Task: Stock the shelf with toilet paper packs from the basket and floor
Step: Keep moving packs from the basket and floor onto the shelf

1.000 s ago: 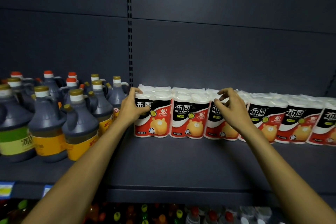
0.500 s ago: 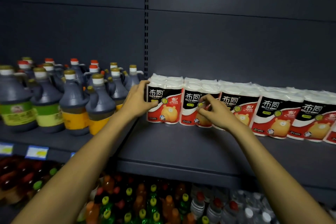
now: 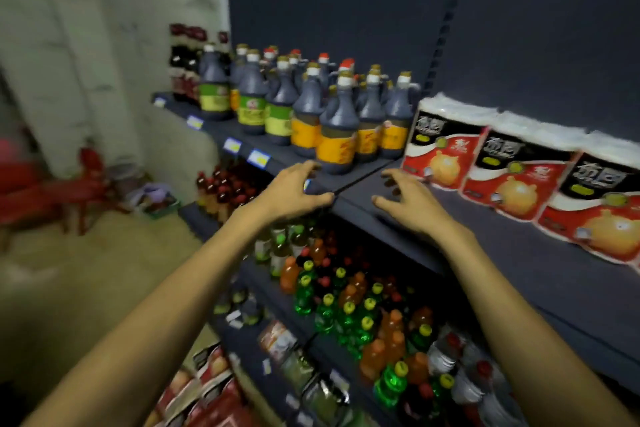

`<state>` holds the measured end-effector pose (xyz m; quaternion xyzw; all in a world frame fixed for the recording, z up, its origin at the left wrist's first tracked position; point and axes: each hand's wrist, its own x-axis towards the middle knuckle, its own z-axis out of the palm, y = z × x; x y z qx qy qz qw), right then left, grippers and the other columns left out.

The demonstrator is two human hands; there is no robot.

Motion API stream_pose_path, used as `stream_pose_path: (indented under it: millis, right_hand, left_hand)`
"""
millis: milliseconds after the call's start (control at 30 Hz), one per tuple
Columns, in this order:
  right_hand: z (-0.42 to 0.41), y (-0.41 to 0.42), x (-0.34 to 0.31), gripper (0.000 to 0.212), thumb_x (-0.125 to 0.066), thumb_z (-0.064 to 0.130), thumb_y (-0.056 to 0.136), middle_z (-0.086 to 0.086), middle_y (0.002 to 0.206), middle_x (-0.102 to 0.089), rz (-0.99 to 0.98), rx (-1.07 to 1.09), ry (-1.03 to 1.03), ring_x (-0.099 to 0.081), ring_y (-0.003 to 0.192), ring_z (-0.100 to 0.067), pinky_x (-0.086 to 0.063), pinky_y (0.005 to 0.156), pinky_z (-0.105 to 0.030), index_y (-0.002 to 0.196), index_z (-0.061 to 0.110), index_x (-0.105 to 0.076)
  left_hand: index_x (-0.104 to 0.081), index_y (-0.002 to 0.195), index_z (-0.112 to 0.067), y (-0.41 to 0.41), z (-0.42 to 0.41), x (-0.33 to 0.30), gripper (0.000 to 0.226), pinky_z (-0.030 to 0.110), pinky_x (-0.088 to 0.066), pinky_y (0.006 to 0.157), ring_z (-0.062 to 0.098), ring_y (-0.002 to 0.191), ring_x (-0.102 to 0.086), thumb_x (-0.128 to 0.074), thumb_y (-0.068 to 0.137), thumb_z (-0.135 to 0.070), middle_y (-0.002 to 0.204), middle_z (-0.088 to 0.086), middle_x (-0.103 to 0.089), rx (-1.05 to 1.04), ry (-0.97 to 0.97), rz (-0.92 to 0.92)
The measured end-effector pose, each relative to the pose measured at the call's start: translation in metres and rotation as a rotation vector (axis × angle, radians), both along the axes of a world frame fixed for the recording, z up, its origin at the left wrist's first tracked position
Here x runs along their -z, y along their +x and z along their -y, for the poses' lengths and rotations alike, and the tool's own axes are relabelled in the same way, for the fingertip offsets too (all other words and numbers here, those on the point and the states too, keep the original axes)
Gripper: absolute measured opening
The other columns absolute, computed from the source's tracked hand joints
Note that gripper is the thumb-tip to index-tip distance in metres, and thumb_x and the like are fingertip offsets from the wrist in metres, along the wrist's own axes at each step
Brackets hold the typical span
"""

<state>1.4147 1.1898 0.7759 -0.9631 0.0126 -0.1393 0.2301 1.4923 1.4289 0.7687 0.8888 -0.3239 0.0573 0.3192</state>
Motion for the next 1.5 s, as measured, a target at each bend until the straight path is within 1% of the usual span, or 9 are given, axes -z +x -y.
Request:
stream_pose_path:
  millis: [267,433,667,800,967,1100,1300,1400,1500]
  right_hand:
    - [-0.156,0.006,0.059,0.049,-0.062,0.040,0.089,-0.004,0.133,-0.055,-0.041,-0.388,0.047,-0.056,0.113,-0.022,-0.041,0.086,-0.028,0.133,0.022,-0.049]
    - [-0.246,0.013,0.170,0.048,-0.063,0.029,0.091,-0.009,0.128,-0.057,-0.226,-0.554,0.052,-0.055,0.114,-0.022,-0.028,0.072,-0.016,0.134,0.012,-0.049]
    - [-0.334,0.008,0.356,0.048,-0.064,0.024,0.091,-0.014,0.128,-0.056,-0.534,-0.642,0.070,-0.054,0.117,-0.028,-0.029,0.076,-0.017,0.133,0.006,-0.049]
    - [-0.360,0.003,0.462,0.049,-0.066,0.026,0.088,-0.016,0.124,-0.058,-0.616,-0.637,0.057,-0.057,0.106,-0.029,-0.039,0.079,-0.028,0.131,0.009,-0.051]
    - [-0.372,0.007,0.595,0.053,-0.066,0.031,0.085,-0.014,0.132,-0.055,-0.690,-0.681,0.027,-0.055,0.116,-0.028,-0.045,0.096,-0.037,0.131,0.010,-0.051]
    - [-0.371,0.019,0.707,0.051,-0.065,0.030,0.084,-0.008,0.119,-0.061,-0.687,-0.694,0.024,-0.059,0.108,-0.024,-0.045,0.091,-0.033,0.128,0.009,-0.054]
    - [-0.354,0.027,0.872,0.047,-0.067,0.025,0.084,-0.011,0.123,-0.062,-0.736,-0.660,0.012,-0.062,0.106,-0.026,-0.049,0.091,-0.036,0.127,0.011,-0.053]
    - [-0.347,0.028,0.924,0.051,-0.065,0.036,0.080,-0.012,0.122,-0.063,-0.718,-0.631,0.025,-0.063,0.106,-0.027,-0.051,0.093,-0.043,0.125,0.012,-0.055]
    - [-0.338,0.030,0.966,0.046,-0.063,0.029,0.083,-0.014,0.122,-0.062,-0.627,-0.590,0.012,-0.058,0.112,-0.028,-0.048,0.096,-0.040,0.124,0.010,-0.055]
  left_hand:
    - [-0.053,0.131,-0.011,-0.083,-0.177,0.075,0.076,0.034,-0.050,0.089,0.025,0.106,-0.062,-0.062,0.071,-0.058,0.115,0.011,-0.066,-0.443,-0.024,-0.167]
    - [-0.049,0.134,-0.014,-0.123,-0.269,0.171,0.065,0.036,-0.050,0.092,0.023,0.103,-0.062,-0.070,0.081,-0.046,0.116,0.009,-0.065,-0.647,-0.002,-0.382]
    - [-0.048,0.135,-0.013,-0.163,-0.350,0.335,0.060,0.031,-0.048,0.092,0.022,0.107,-0.061,-0.069,0.085,-0.039,0.119,0.009,-0.064,-0.789,-0.013,-0.629]
    - [-0.051,0.133,-0.012,-0.172,-0.372,0.437,0.058,0.027,-0.047,0.091,0.023,0.111,-0.061,-0.071,0.083,-0.034,0.121,0.011,-0.064,-0.833,-0.033,-0.707]
    - [-0.046,0.137,-0.013,-0.172,-0.378,0.571,0.058,0.017,-0.038,0.082,0.012,0.101,-0.057,-0.069,0.086,-0.030,0.116,0.002,-0.061,-0.848,-0.053,-0.759]
    - [-0.048,0.134,-0.013,-0.168,-0.371,0.690,0.058,0.021,-0.043,0.084,0.014,0.103,-0.060,-0.071,0.084,-0.033,0.116,0.001,-0.062,-0.855,-0.078,-0.800]
    - [-0.046,0.136,-0.011,-0.166,-0.349,0.865,0.063,0.023,-0.045,0.086,0.016,0.100,-0.059,-0.073,0.082,-0.031,0.111,0.003,-0.060,-0.829,-0.106,-0.859]
    - [-0.046,0.134,-0.013,-0.165,-0.340,0.930,0.060,0.024,-0.044,0.085,0.017,0.097,-0.059,-0.072,0.083,-0.030,0.110,0.003,-0.060,-0.838,-0.132,-0.912]
    - [-0.046,0.131,-0.012,-0.164,-0.328,1.002,0.058,0.030,-0.047,0.091,0.020,0.105,-0.060,-0.071,0.084,-0.034,0.119,-0.001,-0.061,-0.866,-0.156,-0.978]
